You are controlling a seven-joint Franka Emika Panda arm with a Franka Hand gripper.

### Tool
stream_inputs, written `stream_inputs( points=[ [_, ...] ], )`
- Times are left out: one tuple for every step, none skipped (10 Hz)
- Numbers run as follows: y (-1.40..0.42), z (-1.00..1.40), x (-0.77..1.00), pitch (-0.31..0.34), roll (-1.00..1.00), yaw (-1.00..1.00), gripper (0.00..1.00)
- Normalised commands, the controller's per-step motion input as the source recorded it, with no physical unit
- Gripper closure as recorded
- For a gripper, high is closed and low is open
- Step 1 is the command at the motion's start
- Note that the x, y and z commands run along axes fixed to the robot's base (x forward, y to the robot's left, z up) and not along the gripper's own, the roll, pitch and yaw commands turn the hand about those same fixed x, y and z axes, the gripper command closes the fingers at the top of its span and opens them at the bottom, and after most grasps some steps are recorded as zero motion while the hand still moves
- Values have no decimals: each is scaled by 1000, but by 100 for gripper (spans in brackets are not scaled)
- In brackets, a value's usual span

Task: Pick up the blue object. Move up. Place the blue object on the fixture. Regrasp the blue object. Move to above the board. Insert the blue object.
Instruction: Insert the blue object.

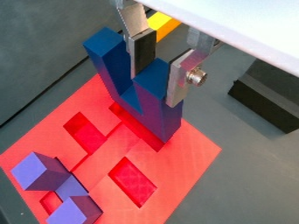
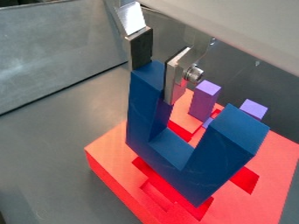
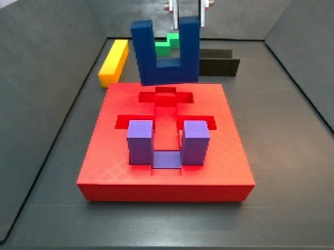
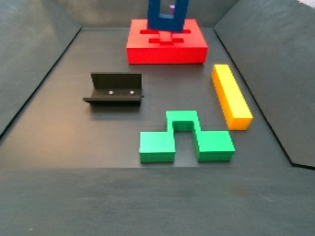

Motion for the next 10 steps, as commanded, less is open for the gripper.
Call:
stream_inputs(
  points=[
    [109, -337, 137, 293, -61, -129, 100],
    [94, -271, 46, 233, -97, -126, 100],
    [51, -231, 97, 227, -87, -114, 100],
    [0, -126, 86, 176, -46, -77, 100],
    [-97, -91, 203, 170, 24, -34, 100],
    [-240, -31, 169, 171, 174, -31, 100],
    [-171, -54, 151, 177, 196, -54, 100],
    [-31, -151, 117, 220, 167, -134, 100],
    [0, -234, 86, 229, 101, -174, 100],
    [3, -251, 49, 211, 111, -163, 100]
  ],
)
